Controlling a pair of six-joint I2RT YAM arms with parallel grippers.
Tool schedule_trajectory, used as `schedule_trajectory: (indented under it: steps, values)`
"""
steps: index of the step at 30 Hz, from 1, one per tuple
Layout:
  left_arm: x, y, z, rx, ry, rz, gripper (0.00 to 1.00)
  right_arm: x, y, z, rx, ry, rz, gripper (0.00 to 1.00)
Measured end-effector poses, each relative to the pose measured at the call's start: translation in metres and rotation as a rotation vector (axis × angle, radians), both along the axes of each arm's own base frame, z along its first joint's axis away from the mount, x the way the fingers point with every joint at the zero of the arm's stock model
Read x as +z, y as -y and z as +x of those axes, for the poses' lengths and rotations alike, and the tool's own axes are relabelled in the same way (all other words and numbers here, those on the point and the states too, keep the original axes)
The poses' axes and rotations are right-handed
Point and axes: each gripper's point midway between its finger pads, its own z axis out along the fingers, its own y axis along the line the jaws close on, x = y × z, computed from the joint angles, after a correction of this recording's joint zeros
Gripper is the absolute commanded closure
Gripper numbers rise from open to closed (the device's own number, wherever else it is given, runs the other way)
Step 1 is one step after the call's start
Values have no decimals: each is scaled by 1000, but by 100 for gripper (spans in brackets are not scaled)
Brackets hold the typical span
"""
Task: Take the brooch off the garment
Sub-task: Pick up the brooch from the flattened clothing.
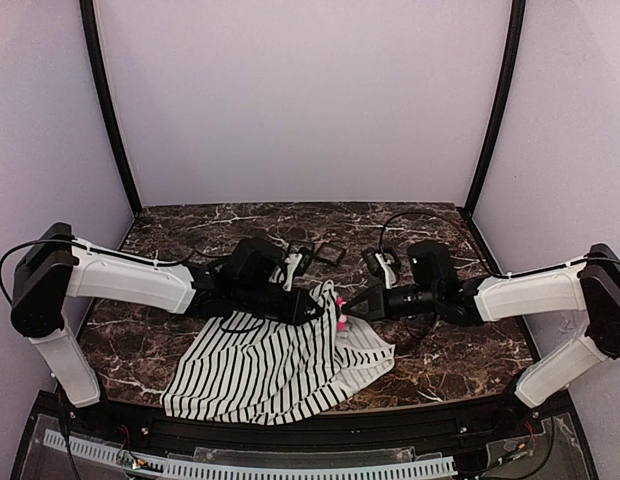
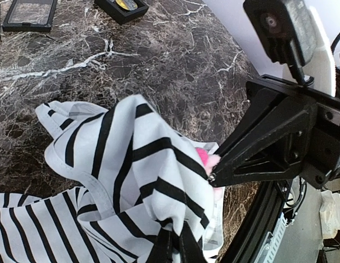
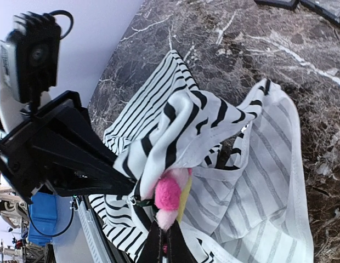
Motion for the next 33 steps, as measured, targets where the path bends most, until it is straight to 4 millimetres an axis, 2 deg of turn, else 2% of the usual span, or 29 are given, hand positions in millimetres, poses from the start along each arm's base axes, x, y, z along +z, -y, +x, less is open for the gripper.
schedule_trajectory:
  steps: [6, 11, 14, 19, 23, 26, 28, 31, 33]
  values:
    - [3, 1, 0, -8, 12, 7, 93, 31, 1, -2, 6, 76, 52, 100]
    - [3, 2, 0, -11, 15, 7, 91, 35, 2, -3, 12, 90, 52, 100]
    - [3, 2, 0, -9, 17, 9, 87, 36, 4, -4, 14, 91, 50, 100]
    - [3, 0, 2, -2, 28, 13, 67, 42, 5, -10, 32, 104, 62, 100]
    - [13, -4, 1, 1, 51, 2, 48, 44, 5, -15, 58, 112, 64, 100]
    - [32, -9, -1, 3, 86, -18, 29, 42, 7, -19, 78, 121, 47, 100]
    - [47, -14, -2, 2, 122, -30, 19, 41, 10, -21, 91, 124, 32, 100]
    - [75, -23, -6, -14, 182, -49, 10, 45, 15, -23, 117, 138, 22, 100]
    - [85, -26, -10, -43, 212, -37, 9, 51, 18, -24, 140, 155, 29, 100]
